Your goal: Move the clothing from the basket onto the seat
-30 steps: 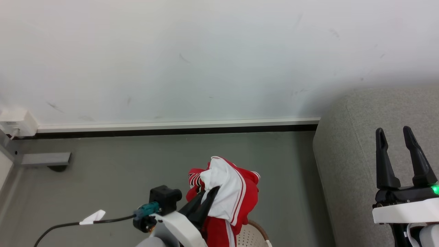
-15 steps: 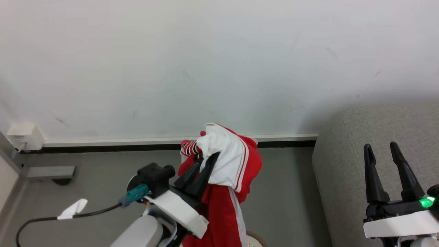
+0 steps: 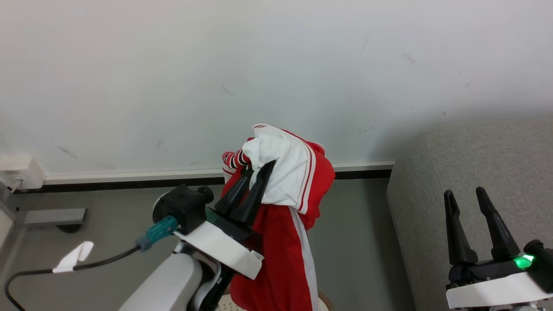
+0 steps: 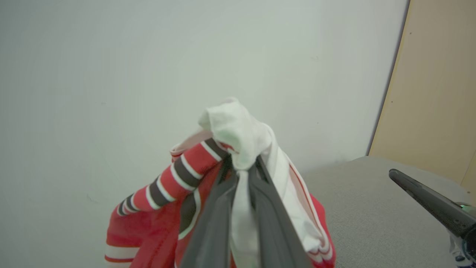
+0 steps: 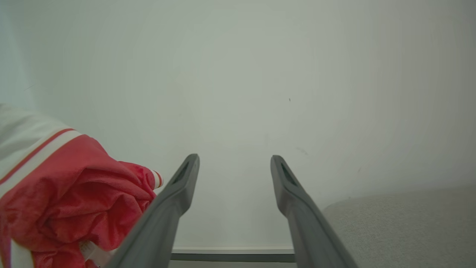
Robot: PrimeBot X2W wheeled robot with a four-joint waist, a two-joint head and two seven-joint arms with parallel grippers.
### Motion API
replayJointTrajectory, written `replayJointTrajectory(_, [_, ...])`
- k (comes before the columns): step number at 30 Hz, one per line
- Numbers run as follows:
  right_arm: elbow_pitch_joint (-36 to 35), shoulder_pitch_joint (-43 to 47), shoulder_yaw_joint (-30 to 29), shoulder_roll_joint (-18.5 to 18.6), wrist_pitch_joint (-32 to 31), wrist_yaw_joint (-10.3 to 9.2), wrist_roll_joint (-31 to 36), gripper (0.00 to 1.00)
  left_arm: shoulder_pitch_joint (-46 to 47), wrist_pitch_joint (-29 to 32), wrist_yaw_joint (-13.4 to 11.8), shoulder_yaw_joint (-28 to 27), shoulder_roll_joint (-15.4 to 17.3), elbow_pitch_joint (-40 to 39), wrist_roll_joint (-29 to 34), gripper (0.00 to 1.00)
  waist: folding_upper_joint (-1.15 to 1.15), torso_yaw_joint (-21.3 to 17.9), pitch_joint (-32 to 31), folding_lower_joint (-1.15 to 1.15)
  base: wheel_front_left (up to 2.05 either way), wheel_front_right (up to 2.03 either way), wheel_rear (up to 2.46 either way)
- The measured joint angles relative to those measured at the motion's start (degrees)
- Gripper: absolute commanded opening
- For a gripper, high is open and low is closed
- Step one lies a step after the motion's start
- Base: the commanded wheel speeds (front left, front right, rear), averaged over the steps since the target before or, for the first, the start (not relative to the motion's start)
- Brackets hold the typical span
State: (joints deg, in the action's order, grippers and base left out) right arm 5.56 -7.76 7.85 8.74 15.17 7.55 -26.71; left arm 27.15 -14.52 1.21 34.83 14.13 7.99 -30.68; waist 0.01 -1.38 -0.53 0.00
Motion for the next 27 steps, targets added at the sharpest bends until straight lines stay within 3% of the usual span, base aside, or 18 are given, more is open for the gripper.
replayJointTrajectory(8, [0.2,-0.1,4.2,0.3,0.0,0.00,-1.8,1.00,0.0,0.3,-0.4,0.0,0.6,-0.4,0.0,0.00,0.00,-0.4,0.3,0.00,0.00,0.00,0.00])
replayJointTrajectory(19, [-1.6,-1.4,21.8,5.9,0.0,0.00,-9.4,1.00,0.0,0.2,-0.2,0.5,0.4,0.7,-0.1,0.00,0.00,0.6,0.1,0.00,0.00,0.00,0.00])
replayJointTrajectory(27, [-0.4,-4.8,31.8,7.7,0.0,0.00,-13.9,1.00,0.6,0.2,0.6,1.7,-0.6,1.7,-0.3,0.00,0.00,2.4,-0.5,0.00,0.00,0.00,0.00])
